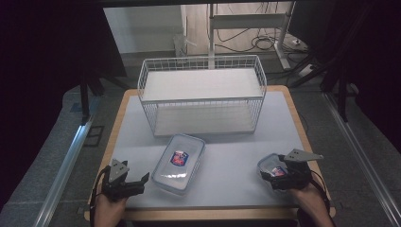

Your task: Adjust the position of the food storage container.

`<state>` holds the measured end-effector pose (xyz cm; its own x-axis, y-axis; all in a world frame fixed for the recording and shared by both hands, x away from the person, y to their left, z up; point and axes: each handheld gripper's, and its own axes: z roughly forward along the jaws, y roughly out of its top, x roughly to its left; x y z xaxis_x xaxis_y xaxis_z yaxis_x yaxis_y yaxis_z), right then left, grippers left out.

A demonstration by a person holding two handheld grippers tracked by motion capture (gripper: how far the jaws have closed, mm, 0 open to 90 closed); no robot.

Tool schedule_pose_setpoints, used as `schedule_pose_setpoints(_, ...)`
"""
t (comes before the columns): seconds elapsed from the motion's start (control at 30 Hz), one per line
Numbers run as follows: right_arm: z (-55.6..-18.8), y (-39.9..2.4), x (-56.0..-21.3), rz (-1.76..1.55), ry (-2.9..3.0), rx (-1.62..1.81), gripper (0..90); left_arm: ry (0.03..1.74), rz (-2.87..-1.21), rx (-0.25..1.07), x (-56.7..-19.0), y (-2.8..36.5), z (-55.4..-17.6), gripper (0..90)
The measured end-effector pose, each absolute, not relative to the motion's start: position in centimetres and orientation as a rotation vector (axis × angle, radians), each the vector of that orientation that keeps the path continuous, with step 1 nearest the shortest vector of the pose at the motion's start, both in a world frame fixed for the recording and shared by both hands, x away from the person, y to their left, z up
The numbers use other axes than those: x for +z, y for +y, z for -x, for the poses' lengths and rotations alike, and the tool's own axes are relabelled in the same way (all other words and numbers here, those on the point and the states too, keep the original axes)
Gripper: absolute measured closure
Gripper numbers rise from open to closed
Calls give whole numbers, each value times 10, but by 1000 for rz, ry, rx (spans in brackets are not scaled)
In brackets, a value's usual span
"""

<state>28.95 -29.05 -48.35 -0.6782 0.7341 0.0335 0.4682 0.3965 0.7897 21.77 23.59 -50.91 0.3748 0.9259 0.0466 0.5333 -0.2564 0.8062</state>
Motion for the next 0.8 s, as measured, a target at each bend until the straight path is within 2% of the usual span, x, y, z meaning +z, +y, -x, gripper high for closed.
schedule_pose_setpoints(0.3, -289, -290, -486, -1026, 2348, 1155, 39, 1297, -1932, 710, -512, 235, -220, 71)
schedule_pose_setpoints(0.63, -290, -290, -485, -1042, 2335, 1149, 38, 1337, -1852, 661, -515, 246, -221, 26)
schedule_pose_setpoints(0.8, -289, -288, -485, -1039, 2314, 1138, 9, 1352, -1874, 689, -513, 245, -221, 80)
